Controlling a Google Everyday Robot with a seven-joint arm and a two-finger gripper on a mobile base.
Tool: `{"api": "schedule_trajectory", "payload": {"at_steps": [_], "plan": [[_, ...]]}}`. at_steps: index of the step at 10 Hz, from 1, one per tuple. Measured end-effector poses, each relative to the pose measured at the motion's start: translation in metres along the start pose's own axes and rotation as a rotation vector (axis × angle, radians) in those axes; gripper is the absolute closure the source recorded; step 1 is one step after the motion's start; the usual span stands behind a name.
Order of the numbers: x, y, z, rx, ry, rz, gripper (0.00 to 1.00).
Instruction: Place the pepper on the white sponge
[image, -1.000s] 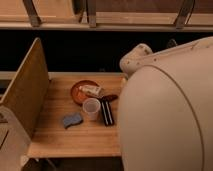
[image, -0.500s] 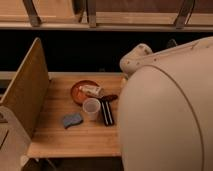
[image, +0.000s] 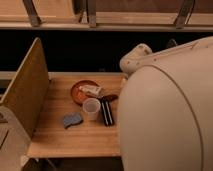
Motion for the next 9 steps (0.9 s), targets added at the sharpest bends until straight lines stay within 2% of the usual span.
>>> {"api": "schedule_trajectory", "payload": {"at_steps": [7,9], "plan": [[-0.0009,0.0001,-0.0007,0.001,-0.002,-0.006,0.2],[-0.0071,0.0064,0.0014,-0.021,-0.016,-0.057,0.2]]}}
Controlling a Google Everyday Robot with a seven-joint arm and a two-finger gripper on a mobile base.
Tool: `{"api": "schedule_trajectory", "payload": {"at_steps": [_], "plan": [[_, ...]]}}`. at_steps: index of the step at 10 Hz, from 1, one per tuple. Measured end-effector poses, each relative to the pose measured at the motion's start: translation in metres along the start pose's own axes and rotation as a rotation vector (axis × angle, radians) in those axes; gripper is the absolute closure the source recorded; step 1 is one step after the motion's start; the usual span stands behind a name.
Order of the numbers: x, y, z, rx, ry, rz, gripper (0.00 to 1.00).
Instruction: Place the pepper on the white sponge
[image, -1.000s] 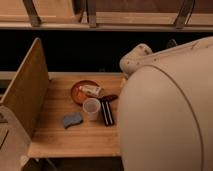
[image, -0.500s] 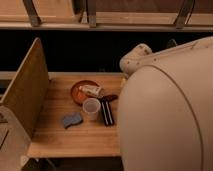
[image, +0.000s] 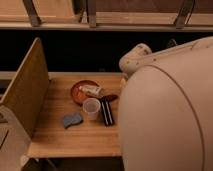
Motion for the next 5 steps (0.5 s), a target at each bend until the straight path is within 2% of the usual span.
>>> {"api": "schedule_trajectory", "payload": {"at_steps": [2,4,5], "plan": [[-0.008,0.01,0.007,-0.045,-0.02,-0.072,0.2],[-0.02,0.029,0.017,-0.122,-0.051,-0.19,0.2],[-0.024,0.047,0.021,-0.19,-0.073,-0.302,0.2]]}}
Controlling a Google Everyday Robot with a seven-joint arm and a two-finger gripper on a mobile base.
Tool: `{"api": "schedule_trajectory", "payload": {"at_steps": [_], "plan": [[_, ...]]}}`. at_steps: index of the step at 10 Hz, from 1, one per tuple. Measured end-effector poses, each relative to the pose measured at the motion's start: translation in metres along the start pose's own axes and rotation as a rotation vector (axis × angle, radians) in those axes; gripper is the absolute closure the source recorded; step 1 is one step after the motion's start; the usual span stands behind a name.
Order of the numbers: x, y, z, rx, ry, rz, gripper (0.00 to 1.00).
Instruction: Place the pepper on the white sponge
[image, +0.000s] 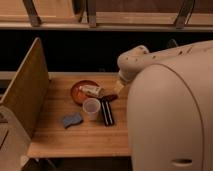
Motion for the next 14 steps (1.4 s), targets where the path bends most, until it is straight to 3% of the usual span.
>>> {"api": "schedule_trajectory", "payload": {"at_steps": [3,4,5,7,10,14], "plan": [[-0.02,0.041,-0.001,-0.159,-0.097,-0.221,0.2],[-0.026,0.05,-0.003,-0.189,-0.127,-0.267,0.2],[-0.03,0.056,-0.006,-0.212,-0.153,-0.305,0.2],[-0.034,0.044,-0.001,-0.208,-0.171,-0.362,0.2],[-0.039,0.013,0.029,-0.22,-0.133,-0.473,0.2],[-0.047,0.006,0.069,-0.314,-0.058,-0.566,0.2]]}}
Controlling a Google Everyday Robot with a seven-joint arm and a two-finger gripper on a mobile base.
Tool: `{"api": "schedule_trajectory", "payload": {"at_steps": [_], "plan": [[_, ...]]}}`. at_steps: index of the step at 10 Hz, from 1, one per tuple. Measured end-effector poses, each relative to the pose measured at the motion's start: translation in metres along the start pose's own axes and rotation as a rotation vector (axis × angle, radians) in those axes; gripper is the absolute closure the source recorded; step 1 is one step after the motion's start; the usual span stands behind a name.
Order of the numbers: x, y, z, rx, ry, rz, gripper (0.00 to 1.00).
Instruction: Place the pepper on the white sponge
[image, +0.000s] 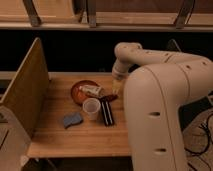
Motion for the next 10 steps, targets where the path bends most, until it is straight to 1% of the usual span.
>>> {"api": "schedule_trajectory", "payload": {"at_steps": [2,3,7,8,9,10], "plan": [[-0.002,0.003,0.019,-0.063,0.011,-0.016,0.2],[-0.003,0.005,0.025,-0.083,0.016,-0.02,0.2],[-0.002,0.005,0.024,-0.084,0.019,-0.026,0.2],[-0.002,0.005,0.027,-0.082,0.023,-0.044,0.2],[0.002,0.008,0.035,-0.091,0.036,-0.08,0.2],[0.005,0.012,0.044,-0.111,0.056,-0.122,0.2]]}}
